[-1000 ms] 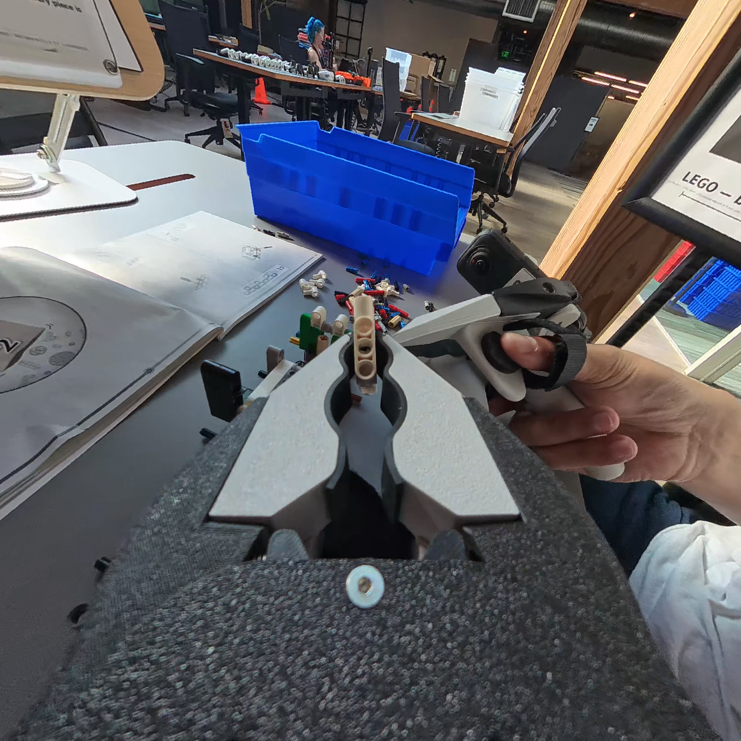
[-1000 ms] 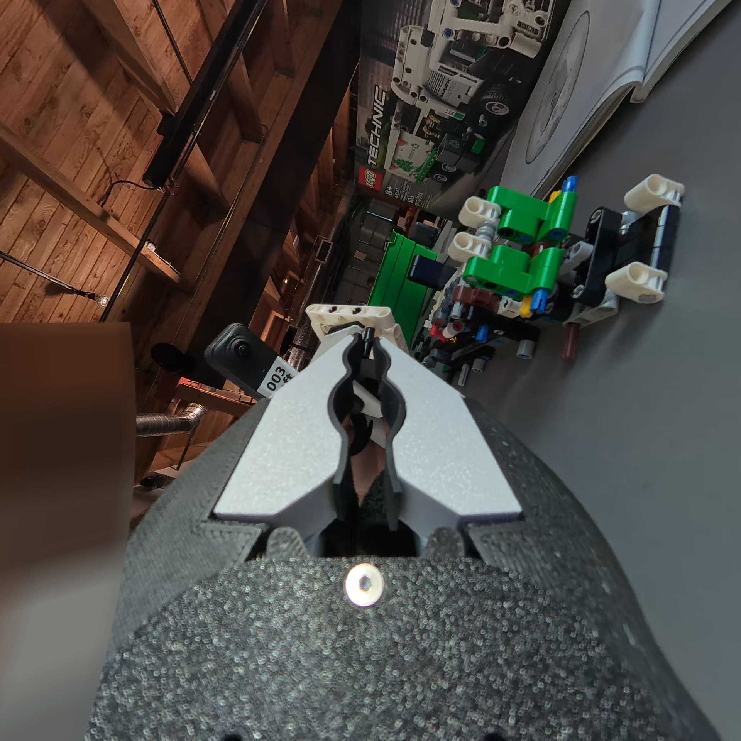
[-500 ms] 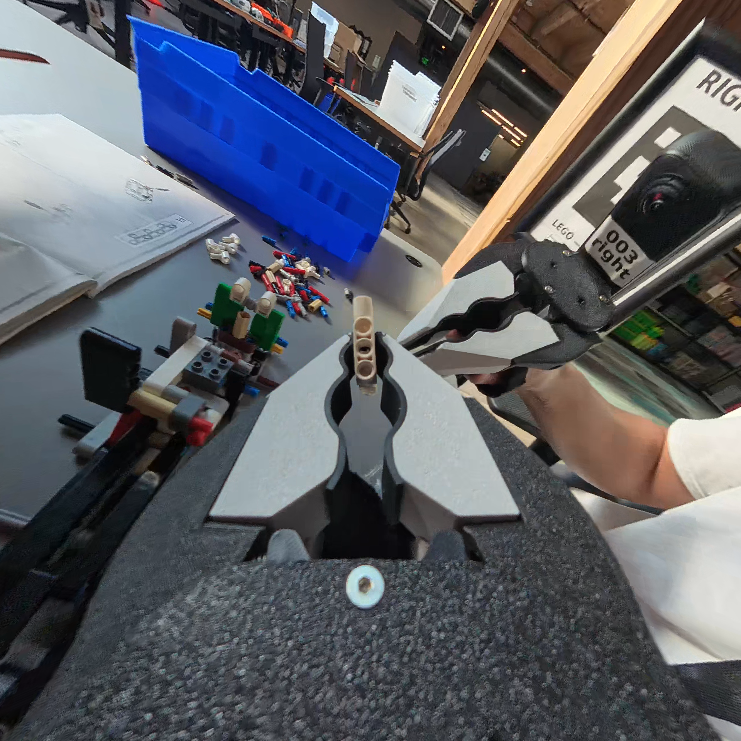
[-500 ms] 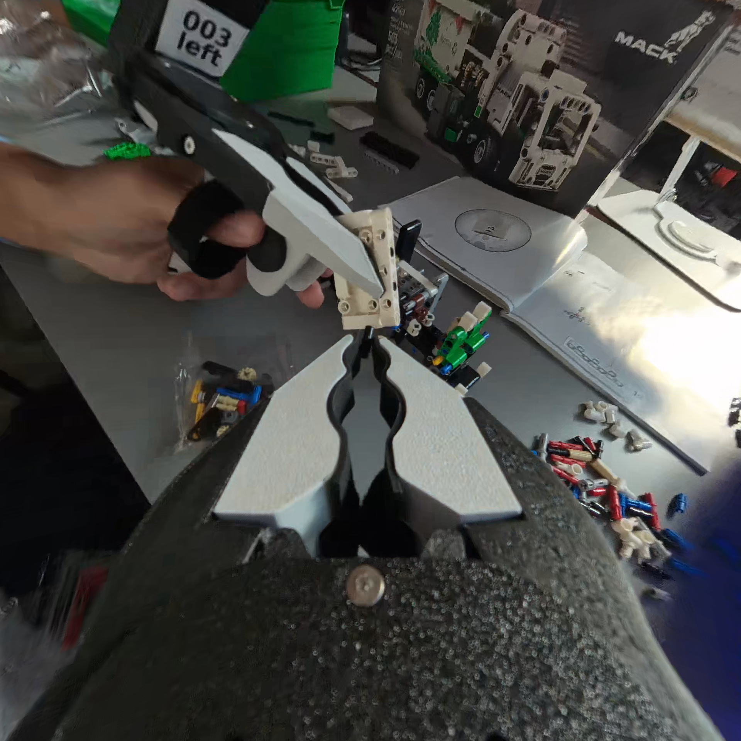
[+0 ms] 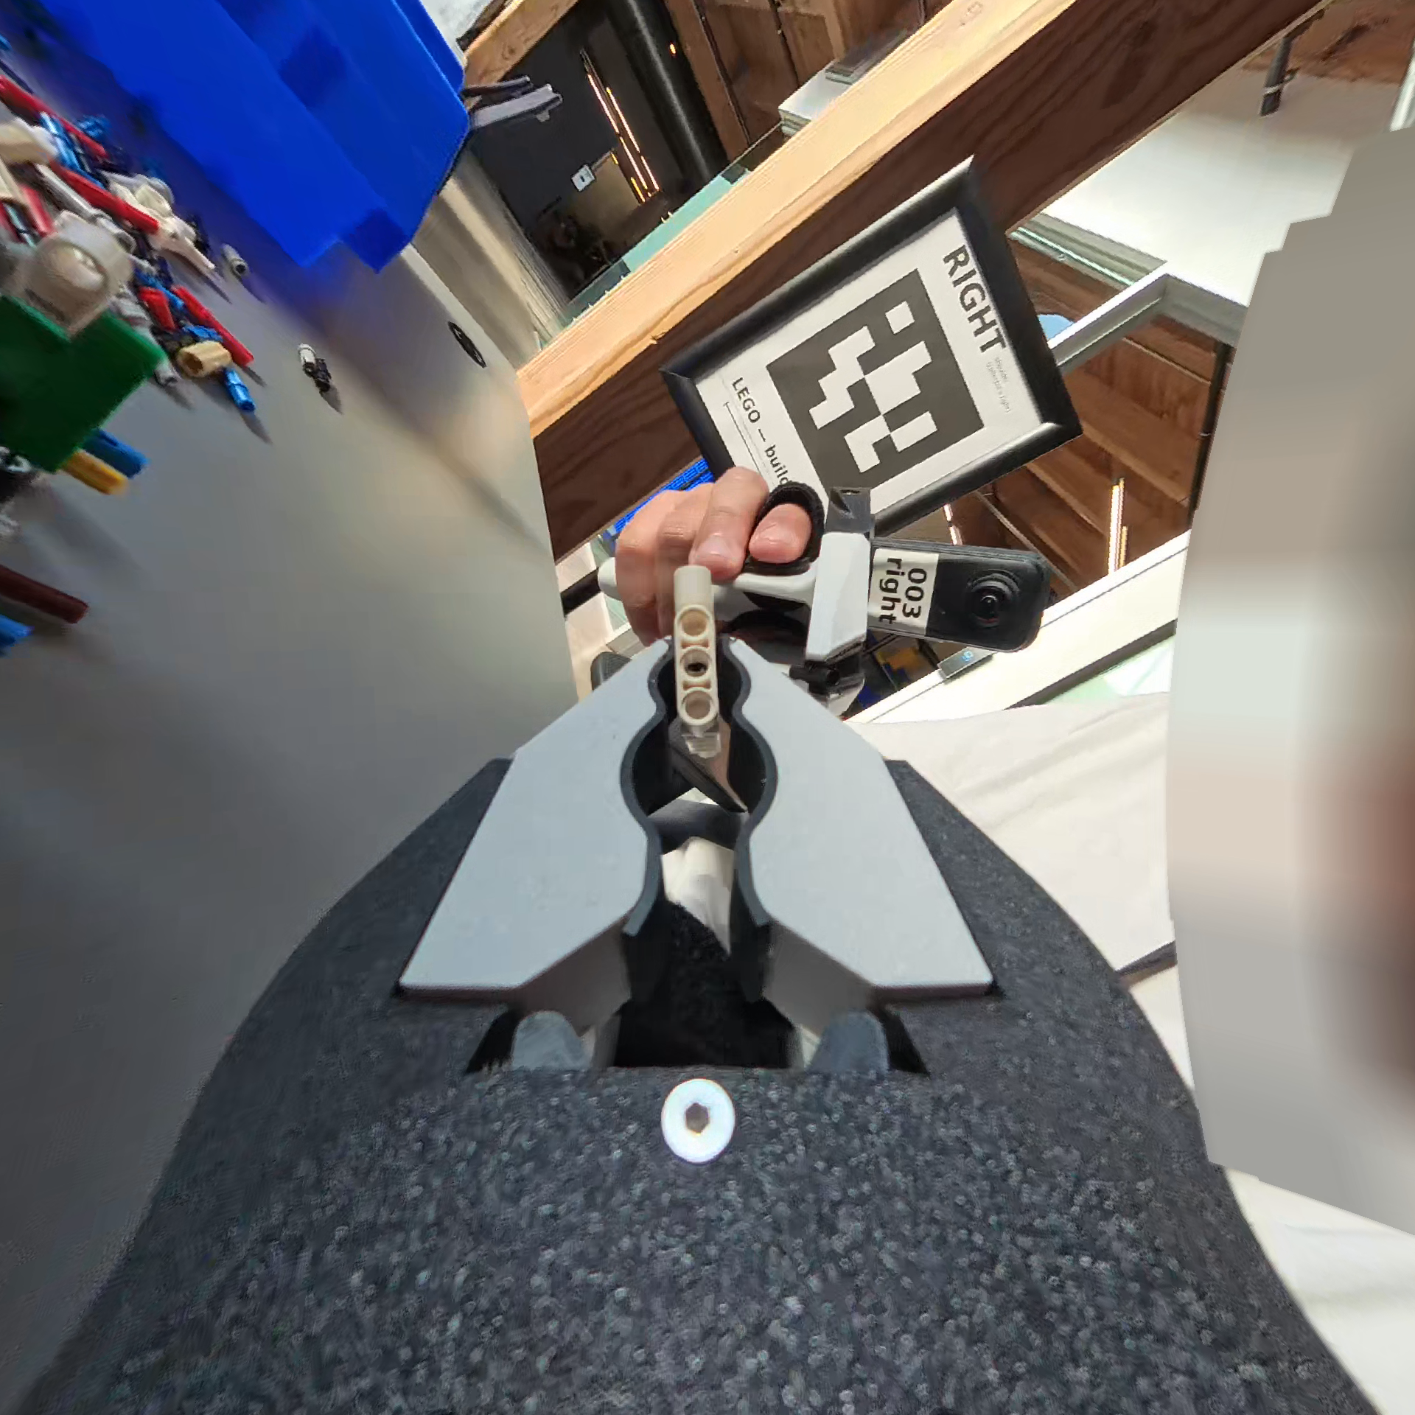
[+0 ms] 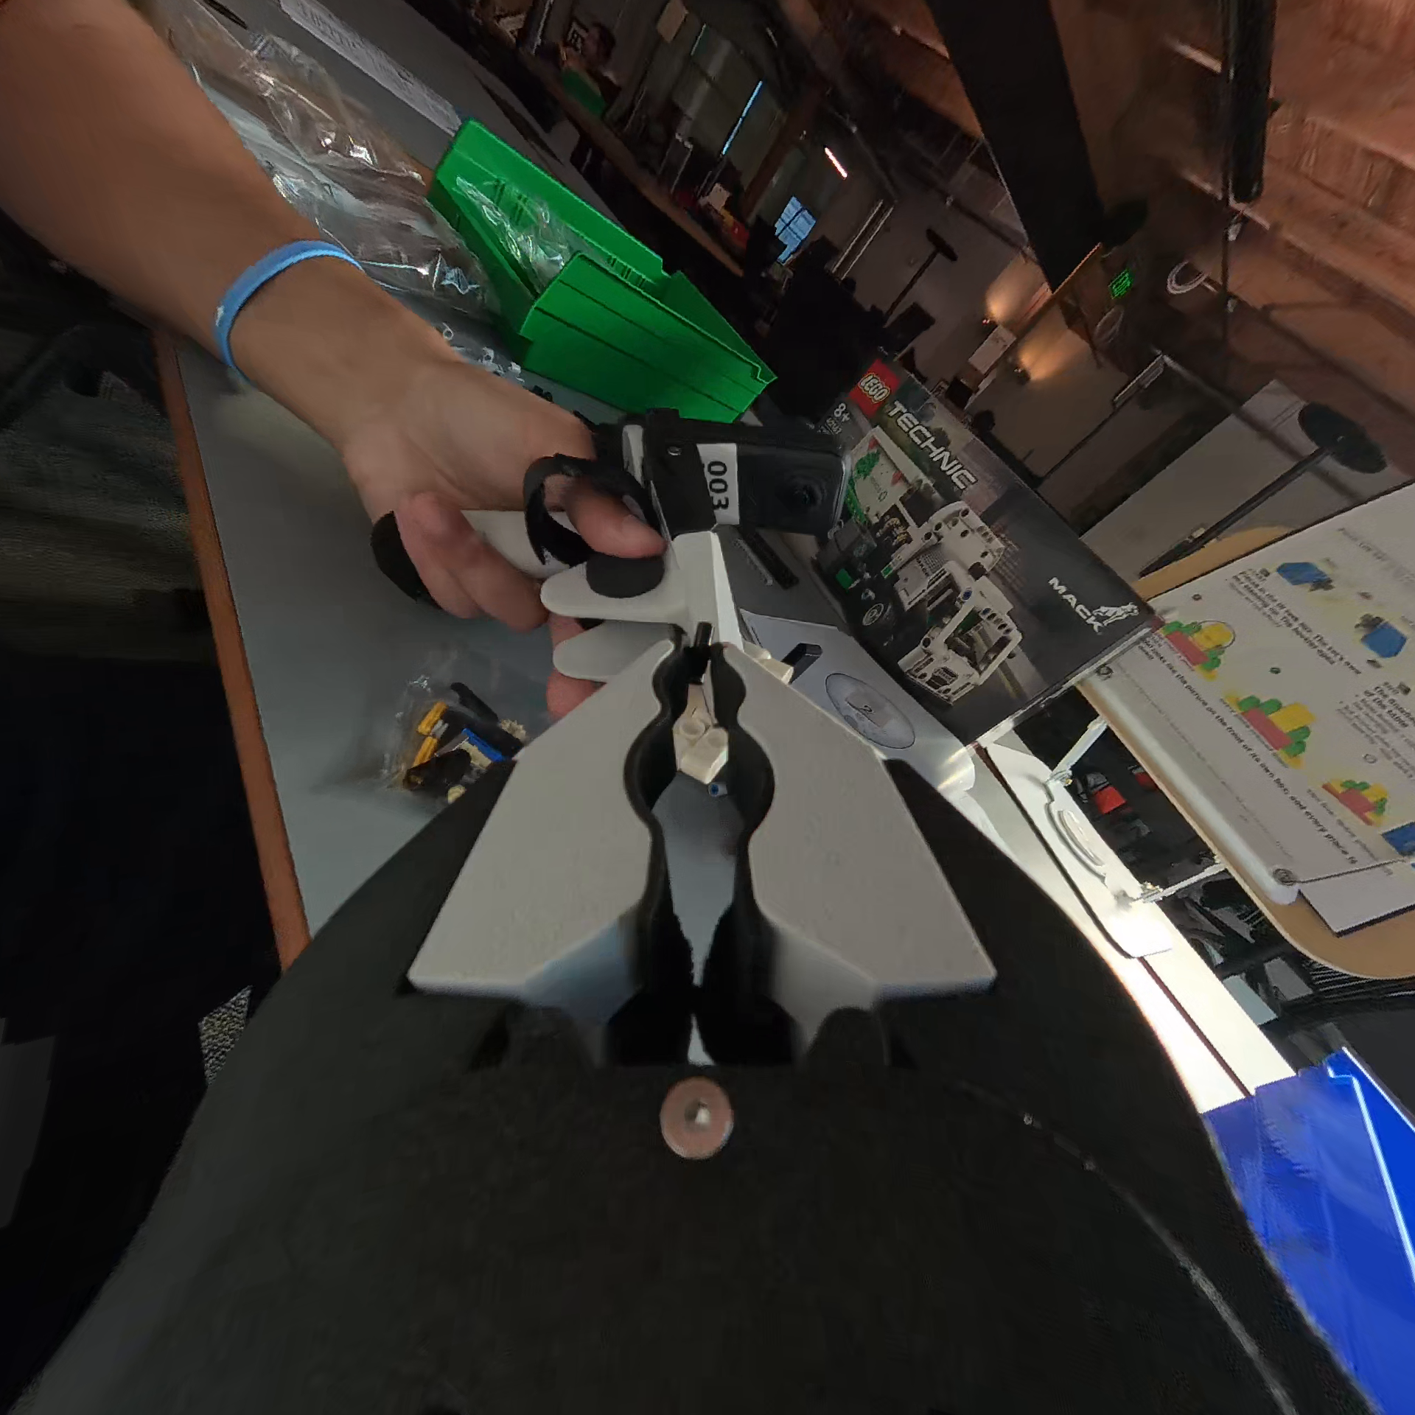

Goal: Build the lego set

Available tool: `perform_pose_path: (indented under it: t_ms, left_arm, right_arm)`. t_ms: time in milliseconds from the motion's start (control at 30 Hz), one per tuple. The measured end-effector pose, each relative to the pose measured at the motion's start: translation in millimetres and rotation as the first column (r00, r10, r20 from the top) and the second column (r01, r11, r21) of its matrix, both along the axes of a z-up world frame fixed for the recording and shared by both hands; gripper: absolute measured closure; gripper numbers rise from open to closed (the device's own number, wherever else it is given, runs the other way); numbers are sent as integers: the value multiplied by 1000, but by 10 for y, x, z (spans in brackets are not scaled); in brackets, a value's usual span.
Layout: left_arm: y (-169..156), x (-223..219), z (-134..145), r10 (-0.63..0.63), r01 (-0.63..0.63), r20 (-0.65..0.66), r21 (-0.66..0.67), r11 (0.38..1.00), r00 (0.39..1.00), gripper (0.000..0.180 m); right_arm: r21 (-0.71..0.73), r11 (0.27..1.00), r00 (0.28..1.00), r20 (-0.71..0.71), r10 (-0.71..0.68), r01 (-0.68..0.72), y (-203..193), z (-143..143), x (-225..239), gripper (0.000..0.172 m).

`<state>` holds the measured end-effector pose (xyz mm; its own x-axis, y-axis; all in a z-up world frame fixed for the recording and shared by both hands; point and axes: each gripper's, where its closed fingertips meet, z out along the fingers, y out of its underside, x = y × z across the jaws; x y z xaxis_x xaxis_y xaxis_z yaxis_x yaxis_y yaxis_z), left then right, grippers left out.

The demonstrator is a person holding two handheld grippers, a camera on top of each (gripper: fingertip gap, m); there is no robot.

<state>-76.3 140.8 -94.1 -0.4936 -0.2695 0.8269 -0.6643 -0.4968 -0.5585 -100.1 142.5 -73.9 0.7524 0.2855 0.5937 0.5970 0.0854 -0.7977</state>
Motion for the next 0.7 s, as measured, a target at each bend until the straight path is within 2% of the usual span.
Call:
perform_pose_path:
  t_ms: [200, 433, 700]
  left_arm:
    - [-20, -45, 90, -64, 61, -18, -136, 989, 998, 176]
    - [21, -5, 16, -40, 36, -35, -99, 994, 999, 176]
    - [115, 46, -83, 2, -4, -68, -30, 1000, 998, 176]
  right_arm:
    - [-48, 999, 1000, 28, 14, -13, 75, -129, -10, 169]
    - [-79, 995, 998, 14, -59, 60, 80, -213, 67, 168]
    - [-40, 996, 996, 26, -81, 82, 23, -255, 170, 168]
